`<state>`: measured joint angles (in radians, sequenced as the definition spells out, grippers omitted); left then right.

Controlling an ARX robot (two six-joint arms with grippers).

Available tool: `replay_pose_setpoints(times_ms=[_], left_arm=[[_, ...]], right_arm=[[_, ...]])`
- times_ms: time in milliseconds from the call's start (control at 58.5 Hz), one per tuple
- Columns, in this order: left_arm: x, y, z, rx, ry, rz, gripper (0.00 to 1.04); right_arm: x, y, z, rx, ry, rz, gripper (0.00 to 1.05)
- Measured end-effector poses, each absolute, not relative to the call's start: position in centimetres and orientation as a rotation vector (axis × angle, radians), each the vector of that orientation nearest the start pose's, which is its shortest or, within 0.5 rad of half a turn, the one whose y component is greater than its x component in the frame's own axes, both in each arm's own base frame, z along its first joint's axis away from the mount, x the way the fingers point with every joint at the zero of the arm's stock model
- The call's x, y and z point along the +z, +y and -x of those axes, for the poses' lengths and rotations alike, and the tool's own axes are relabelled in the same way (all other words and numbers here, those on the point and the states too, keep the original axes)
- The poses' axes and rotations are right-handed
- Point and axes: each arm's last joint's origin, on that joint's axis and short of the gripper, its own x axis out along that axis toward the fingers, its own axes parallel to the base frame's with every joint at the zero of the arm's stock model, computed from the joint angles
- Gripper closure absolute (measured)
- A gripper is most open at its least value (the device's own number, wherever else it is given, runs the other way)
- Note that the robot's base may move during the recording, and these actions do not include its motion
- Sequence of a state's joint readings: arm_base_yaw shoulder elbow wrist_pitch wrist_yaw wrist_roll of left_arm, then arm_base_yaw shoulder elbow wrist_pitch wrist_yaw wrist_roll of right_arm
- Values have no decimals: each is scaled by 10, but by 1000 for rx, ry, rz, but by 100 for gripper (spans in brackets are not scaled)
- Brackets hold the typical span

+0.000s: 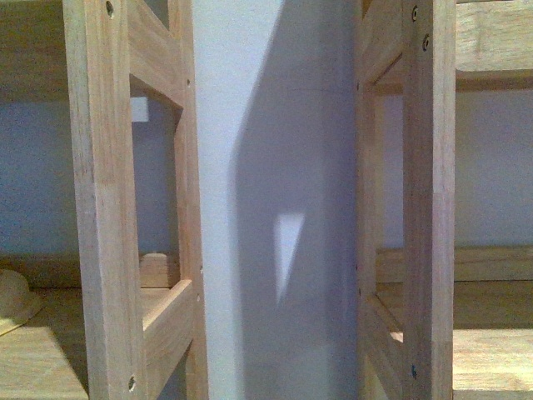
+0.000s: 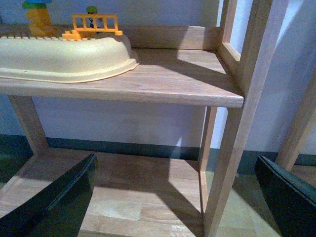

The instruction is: Put away toys

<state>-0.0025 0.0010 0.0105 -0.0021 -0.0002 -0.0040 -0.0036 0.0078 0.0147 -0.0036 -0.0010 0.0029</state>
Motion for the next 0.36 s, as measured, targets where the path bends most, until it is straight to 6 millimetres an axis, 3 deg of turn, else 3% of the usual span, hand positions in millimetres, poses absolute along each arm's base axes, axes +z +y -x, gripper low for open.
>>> replay_pose_setpoints(times_ms=[359], left_arm=[[167,0,-97,-2,-7,4,6]], right_arm=[[168,0,-97,-3,-3,-3,7]])
